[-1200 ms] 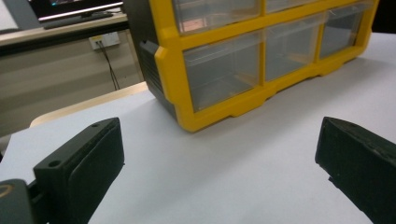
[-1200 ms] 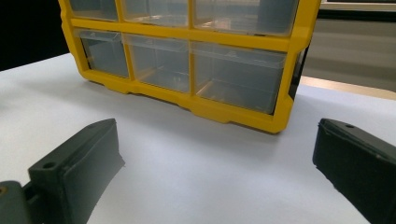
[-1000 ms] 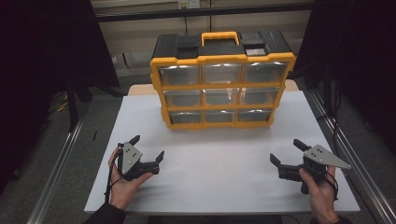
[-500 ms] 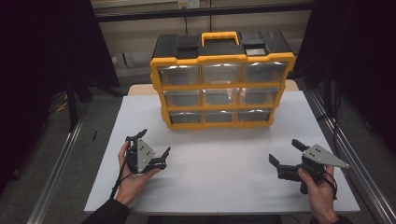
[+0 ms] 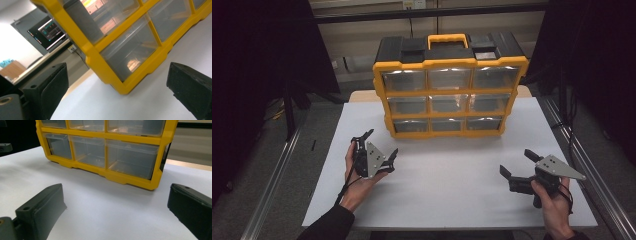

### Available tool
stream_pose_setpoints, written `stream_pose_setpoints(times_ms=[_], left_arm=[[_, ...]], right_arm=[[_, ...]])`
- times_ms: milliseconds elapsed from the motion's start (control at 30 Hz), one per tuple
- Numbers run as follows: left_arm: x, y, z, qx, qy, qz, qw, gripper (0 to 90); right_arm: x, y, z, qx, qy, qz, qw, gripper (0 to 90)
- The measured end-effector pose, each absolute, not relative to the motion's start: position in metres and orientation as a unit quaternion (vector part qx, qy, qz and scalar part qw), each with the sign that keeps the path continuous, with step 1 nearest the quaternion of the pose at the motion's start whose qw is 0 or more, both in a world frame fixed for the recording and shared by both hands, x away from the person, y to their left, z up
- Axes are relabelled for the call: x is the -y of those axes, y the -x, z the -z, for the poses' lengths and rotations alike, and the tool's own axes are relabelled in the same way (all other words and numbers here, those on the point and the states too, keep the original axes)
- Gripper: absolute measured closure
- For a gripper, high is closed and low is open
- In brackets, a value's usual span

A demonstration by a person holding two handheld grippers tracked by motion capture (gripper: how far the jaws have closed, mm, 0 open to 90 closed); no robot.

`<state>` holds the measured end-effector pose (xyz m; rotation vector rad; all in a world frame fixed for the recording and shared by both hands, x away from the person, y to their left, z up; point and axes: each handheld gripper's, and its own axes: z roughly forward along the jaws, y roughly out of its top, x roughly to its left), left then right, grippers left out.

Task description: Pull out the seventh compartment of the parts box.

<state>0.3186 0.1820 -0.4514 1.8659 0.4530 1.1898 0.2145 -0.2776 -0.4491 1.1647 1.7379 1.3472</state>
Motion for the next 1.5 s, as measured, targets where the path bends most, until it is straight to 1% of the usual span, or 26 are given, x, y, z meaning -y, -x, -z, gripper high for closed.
stream_pose_setpoints(times_ms=[333,367,533,733,833,867,1133,1200,1233,1267,1300,1400,1467,1500], left_arm=[[-0.175,-0.323,0.445,-0.140,-0.750,-0.502,0.407,4.0],[-0.173,-0.323,0.446,-0.146,-0.744,-0.506,0.411,4.4],[-0.167,-0.327,0.442,-0.130,-0.745,-0.512,0.407,5.1],[-0.157,-0.333,0.443,-0.100,-0.754,-0.517,0.393,5.6],[-0.151,-0.335,0.443,-0.075,-0.754,-0.533,0.378,5.9],[-0.149,-0.336,0.445,-0.078,-0.756,-0.526,0.382,6.0],[-0.145,-0.340,0.447,-0.051,-0.749,-0.549,0.367,7.6],[-0.144,-0.342,0.446,-0.053,-0.745,-0.554,0.368,7.6],[-0.143,-0.344,0.445,-0.042,-0.742,-0.555,0.373,7.6],[-0.143,-0.345,0.443,-0.036,-0.740,-0.565,0.362,7.6],[-0.143,-0.346,0.443,-0.031,-0.745,-0.558,0.365,7.7],[-0.142,-0.349,0.441,-0.020,-0.736,-0.566,0.370,9.8],[-0.141,-0.351,0.440,-0.015,-0.731,-0.576,0.366,9.8],[-0.141,-0.352,0.439,-0.002,-0.728,-0.588,0.352,9.8]], right_arm=[[0.277,-0.213,0.448,-0.663,-0.439,-0.515,0.319,0.4],[0.277,-0.213,0.448,-0.663,-0.439,-0.515,0.319,0.4],[0.277,-0.214,0.448,-0.662,-0.439,-0.516,0.321,0.4],[0.277,-0.214,0.448,-0.662,-0.439,-0.516,0.320,0.4],[0.277,-0.214,0.448,-0.663,-0.440,-0.516,0.319,0.4],[0.277,-0.214,0.448,-0.663,-0.440,-0.516,0.318,0.4],[0.277,-0.214,0.449,-0.663,-0.439,-0.517,0.317,0.4],[0.277,-0.214,0.449,-0.665,-0.439,-0.515,0.316,0.4],[0.277,-0.214,0.449,-0.665,-0.439,-0.515,0.316,0.4],[0.277,-0.214,0.449,-0.664,-0.439,-0.515,0.316,0.4],[0.277,-0.214,0.449,-0.664,-0.439,-0.515,0.318,0.4],[0.277,-0.214,0.449,-0.665,-0.441,-0.514,0.315,0.3],[0.277,-0.214,0.449,-0.665,-0.440,-0.515,0.315,0.3],[0.277,-0.214,0.449,-0.665,-0.440,-0.514,0.315,0.3]])
